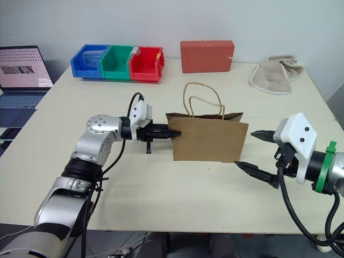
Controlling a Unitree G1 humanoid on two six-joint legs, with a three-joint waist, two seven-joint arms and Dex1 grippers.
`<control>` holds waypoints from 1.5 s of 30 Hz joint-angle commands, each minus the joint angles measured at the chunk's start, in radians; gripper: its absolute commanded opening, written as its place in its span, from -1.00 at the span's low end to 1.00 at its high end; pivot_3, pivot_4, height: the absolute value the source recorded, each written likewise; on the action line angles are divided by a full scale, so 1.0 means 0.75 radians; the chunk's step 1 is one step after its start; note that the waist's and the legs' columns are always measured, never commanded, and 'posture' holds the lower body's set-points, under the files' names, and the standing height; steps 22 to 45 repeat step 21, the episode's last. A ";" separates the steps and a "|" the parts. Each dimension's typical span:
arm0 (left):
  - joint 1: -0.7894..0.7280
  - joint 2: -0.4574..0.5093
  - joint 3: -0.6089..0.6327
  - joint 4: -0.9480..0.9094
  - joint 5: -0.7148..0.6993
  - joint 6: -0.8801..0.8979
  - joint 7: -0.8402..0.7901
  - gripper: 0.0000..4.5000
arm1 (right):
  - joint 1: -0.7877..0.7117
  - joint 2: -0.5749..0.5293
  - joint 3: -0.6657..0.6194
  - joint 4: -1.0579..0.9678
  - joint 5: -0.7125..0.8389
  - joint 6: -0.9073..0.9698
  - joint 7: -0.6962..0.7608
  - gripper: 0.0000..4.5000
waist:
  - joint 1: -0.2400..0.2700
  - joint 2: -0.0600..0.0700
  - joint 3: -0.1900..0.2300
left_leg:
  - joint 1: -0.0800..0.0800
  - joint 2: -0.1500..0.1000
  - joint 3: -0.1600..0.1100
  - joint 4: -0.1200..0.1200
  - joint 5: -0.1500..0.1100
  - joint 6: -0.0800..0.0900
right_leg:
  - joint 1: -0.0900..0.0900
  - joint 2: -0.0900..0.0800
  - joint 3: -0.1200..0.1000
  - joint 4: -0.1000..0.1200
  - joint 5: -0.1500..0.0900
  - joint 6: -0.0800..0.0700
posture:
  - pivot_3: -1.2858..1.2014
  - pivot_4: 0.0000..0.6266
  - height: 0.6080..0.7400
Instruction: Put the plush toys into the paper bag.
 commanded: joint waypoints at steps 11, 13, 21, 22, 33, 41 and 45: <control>0.337 0.449 0.239 -0.570 -0.052 0.399 0.071 0.81 | 0.017 -0.223 -0.066 0.249 -0.156 -0.189 0.243 1.00 | -0.023 0.001 0.001 | 0.001 0.002 0.000 -0.001 0.000 0.000 | -0.001 0.000 0.000 0.001 0.000 0.000 | 0.03 -0.52 1.00; 0.407 0.567 0.300 -0.634 -0.038 0.441 0.093 0.81 | 0.034 -0.276 -0.097 0.337 -0.223 -0.253 0.330 1.00 | -0.024 0.001 0.001 | 0.001 0.001 0.000 -0.001 0.000 0.000 | 0.000 0.000 0.000 0.000 0.000 0.000 | 0.03 -0.52 1.00; 0.671 0.796 0.574 -0.765 -0.155 0.570 0.052 0.81 | 0.023 -0.364 -0.134 0.631 -0.348 -0.446 0.584 1.00 | -0.021 0.001 0.002 | 0.002 0.002 0.004 -0.001 0.000 0.000 | 0.000 -0.001 0.001 -0.001 0.000 0.000 | 0.03 -0.52 1.00; 0.671 0.796 0.574 -0.765 -0.155 0.570 0.052 0.81 | 0.023 -0.364 -0.134 0.631 -0.348 -0.446 0.584 1.00 | -0.021 0.001 0.002 | 0.002 0.002 0.004 -0.001 0.000 0.000 | 0.000 -0.001 0.001 -0.001 0.000 0.000 | 0.03 -0.52 1.00; 0.671 0.796 0.574 -0.765 -0.155 0.570 0.052 0.81 | 0.023 -0.364 -0.134 0.631 -0.348 -0.446 0.584 1.00 | -0.021 0.001 0.002 | 0.002 0.002 0.004 -0.001 0.000 0.000 | 0.000 -0.001 0.001 -0.001 0.000 0.000 | 0.03 -0.52 1.00; 0.671 0.796 0.574 -0.765 -0.155 0.570 0.052 0.81 | 0.023 -0.364 -0.134 0.631 -0.348 -0.446 0.584 1.00 | -0.021 0.001 0.002 | 0.002 0.002 0.004 -0.001 0.000 0.000 | 0.000 -0.001 0.001 -0.001 0.000 0.000 | 0.03 -0.52 1.00; 0.671 0.796 0.574 -0.765 -0.155 0.570 0.052 0.81 | 0.023 -0.364 -0.134 0.631 -0.348 -0.446 0.584 1.00 | -0.021 0.001 0.002 | 0.002 0.002 0.004 -0.001 0.000 0.000 | 0.000 -0.001 0.001 -0.001 0.000 0.000 | 0.03 -0.52 1.00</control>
